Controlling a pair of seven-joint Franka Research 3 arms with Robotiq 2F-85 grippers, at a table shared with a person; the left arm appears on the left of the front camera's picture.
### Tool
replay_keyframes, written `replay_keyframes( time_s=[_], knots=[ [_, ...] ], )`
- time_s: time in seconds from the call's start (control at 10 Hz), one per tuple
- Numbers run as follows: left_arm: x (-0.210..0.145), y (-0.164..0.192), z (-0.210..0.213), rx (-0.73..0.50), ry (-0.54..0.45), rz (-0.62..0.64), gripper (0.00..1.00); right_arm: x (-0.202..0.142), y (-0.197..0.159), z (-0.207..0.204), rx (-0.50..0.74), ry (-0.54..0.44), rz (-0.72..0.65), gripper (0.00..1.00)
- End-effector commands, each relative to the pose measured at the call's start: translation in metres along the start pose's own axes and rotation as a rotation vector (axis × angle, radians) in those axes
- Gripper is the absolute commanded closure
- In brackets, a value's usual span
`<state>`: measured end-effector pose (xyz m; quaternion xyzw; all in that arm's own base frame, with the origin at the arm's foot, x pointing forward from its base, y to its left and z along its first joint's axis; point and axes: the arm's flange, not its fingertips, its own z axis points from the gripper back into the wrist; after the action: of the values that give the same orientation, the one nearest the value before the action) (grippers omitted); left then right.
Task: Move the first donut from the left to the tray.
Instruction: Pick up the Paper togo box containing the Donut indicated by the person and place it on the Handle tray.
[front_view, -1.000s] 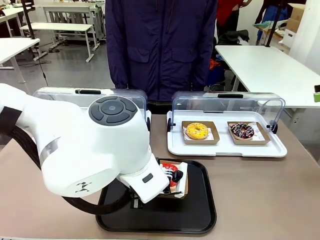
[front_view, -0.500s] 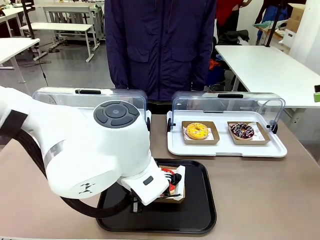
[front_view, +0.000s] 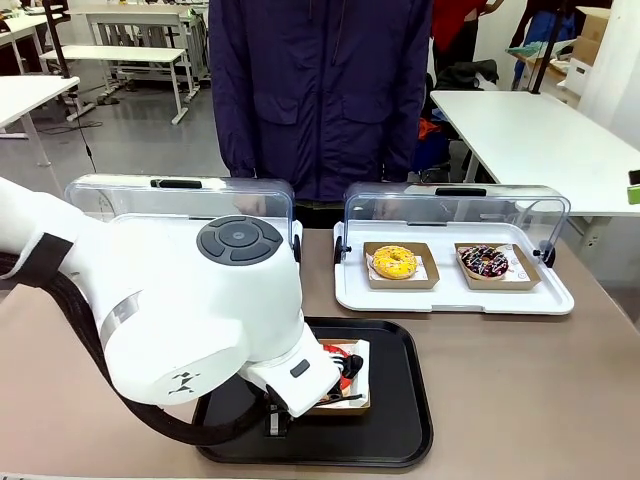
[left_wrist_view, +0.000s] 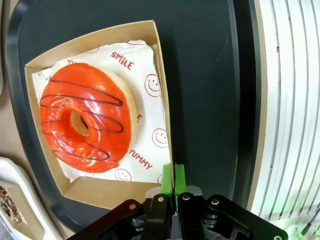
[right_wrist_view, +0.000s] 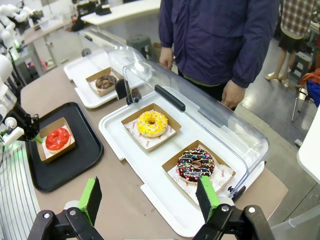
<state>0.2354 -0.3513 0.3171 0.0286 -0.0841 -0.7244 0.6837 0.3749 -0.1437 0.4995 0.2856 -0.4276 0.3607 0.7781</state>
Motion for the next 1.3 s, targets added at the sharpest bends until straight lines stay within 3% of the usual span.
replay_keyframes(
  time_s=[0.0,0.2,0.3,0.4,0.5,0.7,0.8,1.0,1.2],
  knots=[
    [-0.095,-0.069,-0.009,-0.003,-0.043,0.009,0.98,0.001,-0.002,-0.002,-0.001,-0.031,0.025,0.00],
    [-0.095,-0.068,-0.010,-0.018,-0.033,0.009,0.98,0.001,-0.002,-0.002,-0.001,-0.031,0.025,0.00],
    [-0.096,-0.068,-0.011,-0.021,-0.035,0.011,0.42,0.001,-0.002,-0.002,-0.001,-0.031,0.025,0.00],
    [-0.095,-0.068,-0.011,-0.016,-0.043,0.011,0.41,0.001,-0.002,-0.002,-0.001,-0.031,0.025,0.00],
    [-0.095,-0.068,-0.010,-0.019,-0.046,0.009,0.00,0.001,-0.002,-0.002,-0.001,-0.031,0.025,0.00],
    [-0.093,-0.068,-0.001,-0.019,-0.060,0.003,0.00,0.001,-0.002,-0.002,-0.001,-0.031,0.025,0.00],
    [-0.091,-0.068,0.011,-0.002,-0.053,0.001,0.18,0.001,-0.002,-0.002,-0.001,-0.031,0.025,0.00],
    [-0.086,-0.059,0.043,0.029,-0.080,-0.019,0.00,0.001,-0.002,-0.002,-0.001,-0.031,0.025,0.00],
    [-0.082,-0.048,0.070,0.014,-0.067,-0.030,0.00,0.001,-0.002,-0.002,-0.001,-0.031,0.025,0.00]
  ],
)
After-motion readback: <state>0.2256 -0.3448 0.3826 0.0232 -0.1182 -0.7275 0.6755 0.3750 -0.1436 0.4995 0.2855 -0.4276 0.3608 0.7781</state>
